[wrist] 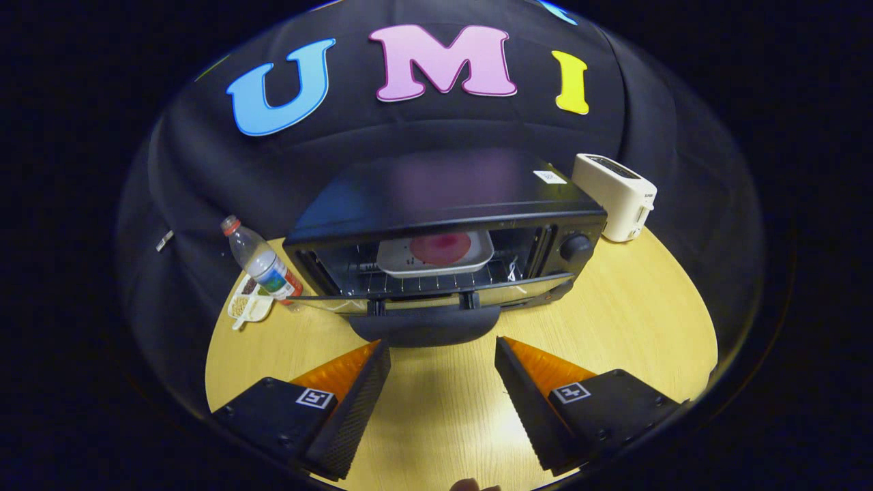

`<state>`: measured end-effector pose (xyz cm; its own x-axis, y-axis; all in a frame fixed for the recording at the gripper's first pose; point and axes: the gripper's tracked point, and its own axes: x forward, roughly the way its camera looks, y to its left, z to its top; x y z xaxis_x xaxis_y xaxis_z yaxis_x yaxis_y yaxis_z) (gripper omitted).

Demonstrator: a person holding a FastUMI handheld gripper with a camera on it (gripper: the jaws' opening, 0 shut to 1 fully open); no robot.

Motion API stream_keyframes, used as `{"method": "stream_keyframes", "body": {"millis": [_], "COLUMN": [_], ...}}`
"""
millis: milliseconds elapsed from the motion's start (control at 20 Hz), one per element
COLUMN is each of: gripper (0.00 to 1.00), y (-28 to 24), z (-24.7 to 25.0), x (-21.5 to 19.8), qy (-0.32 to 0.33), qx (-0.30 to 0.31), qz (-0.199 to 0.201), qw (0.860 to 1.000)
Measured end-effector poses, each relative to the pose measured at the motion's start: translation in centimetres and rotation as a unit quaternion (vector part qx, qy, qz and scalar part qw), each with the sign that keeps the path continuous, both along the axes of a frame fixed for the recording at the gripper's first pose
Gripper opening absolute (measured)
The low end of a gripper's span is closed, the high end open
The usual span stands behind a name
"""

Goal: Open the toaster oven, put the food inside, and close the toaster oven door.

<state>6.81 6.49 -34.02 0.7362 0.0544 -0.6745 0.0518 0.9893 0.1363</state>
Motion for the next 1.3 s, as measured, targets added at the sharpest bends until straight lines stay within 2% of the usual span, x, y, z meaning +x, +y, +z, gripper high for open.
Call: {"method": "stream_keyframes", "body": {"millis": [300,550,850,1300], "gripper": [1.0,1.0,1.0,0.99], "y": [-2.6,-4.7,-6.7,-9.5], "z": [3.8,9.1,18.1,29.3], "x": [-0.1,-1.0,-3.8,-9.3], "qy": [-0.05,-0.114,-0.212,-0.315], "qx": [-0.005,-0.028,-0.028,-0.03], "qz": [-0.005,0.012,0.005,-0.001], "qw": [0.999,0.993,0.977,0.949]}}
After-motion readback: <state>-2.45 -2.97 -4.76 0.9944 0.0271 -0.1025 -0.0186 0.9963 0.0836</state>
